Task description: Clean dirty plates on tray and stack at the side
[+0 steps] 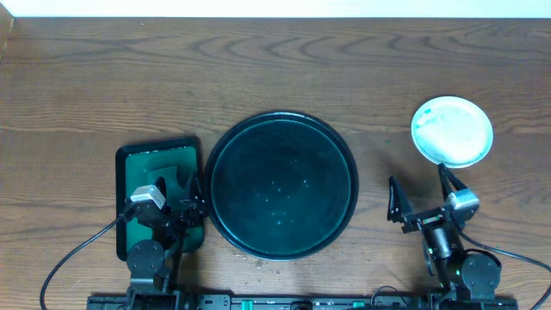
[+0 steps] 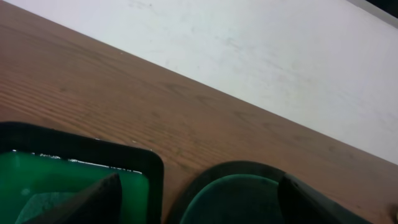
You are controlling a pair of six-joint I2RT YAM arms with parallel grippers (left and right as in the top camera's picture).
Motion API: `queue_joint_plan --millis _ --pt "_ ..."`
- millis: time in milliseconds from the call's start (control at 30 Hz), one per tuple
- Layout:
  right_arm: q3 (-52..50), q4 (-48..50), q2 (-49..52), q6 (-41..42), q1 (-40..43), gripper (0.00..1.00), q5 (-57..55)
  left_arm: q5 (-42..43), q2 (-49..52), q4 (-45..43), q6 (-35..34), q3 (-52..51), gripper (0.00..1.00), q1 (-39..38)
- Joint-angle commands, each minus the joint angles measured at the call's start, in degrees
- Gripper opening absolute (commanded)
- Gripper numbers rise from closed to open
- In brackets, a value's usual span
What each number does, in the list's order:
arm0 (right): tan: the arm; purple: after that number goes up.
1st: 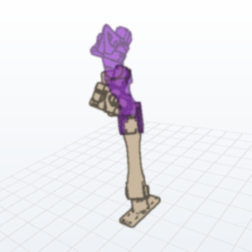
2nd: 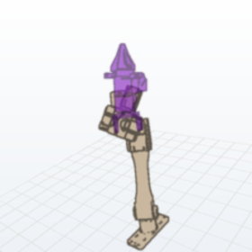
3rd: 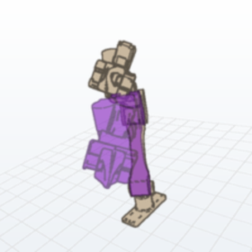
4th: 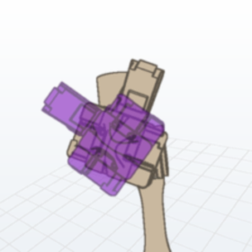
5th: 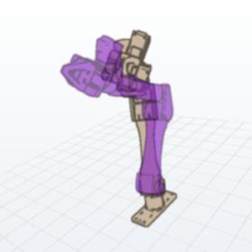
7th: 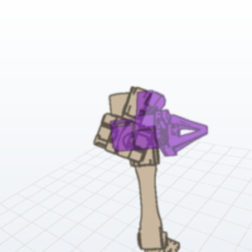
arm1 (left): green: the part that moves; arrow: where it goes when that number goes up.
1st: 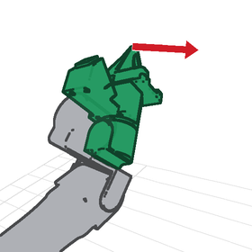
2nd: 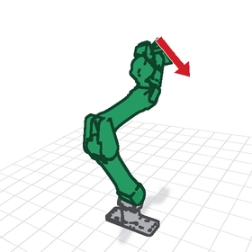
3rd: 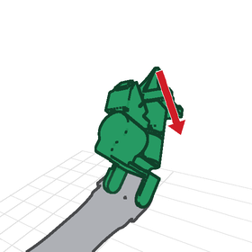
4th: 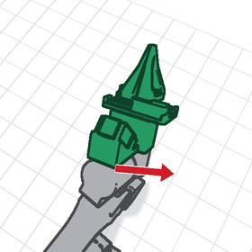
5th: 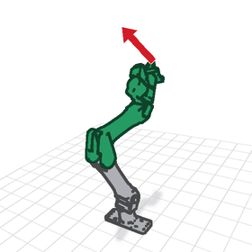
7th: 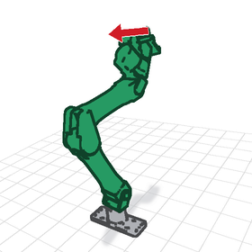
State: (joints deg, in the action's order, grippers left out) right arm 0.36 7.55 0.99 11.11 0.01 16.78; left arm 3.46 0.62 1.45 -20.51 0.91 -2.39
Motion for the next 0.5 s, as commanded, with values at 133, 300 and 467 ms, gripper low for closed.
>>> queue_joint_plan --millis 133,300,467 --pt "-0.04 -0.57 -0.72 1.92 -2.34 0.99 -1.05 0.11 -0.39 2.38 1.16 -0.68 0.80 -0.26" --pt "-0.07 -3.08 -0.72 -0.96 -3.72 0.99 -1.16 0.11 -0.39 2.38 1.16 -0.68 0.80 -0.26" --pt "-0.07 -5.97 -0.72 -7.98 -3.87 0.99 0.48 0.11 -0.39 2.38 1.16 -0.68 0.80 -0.26"
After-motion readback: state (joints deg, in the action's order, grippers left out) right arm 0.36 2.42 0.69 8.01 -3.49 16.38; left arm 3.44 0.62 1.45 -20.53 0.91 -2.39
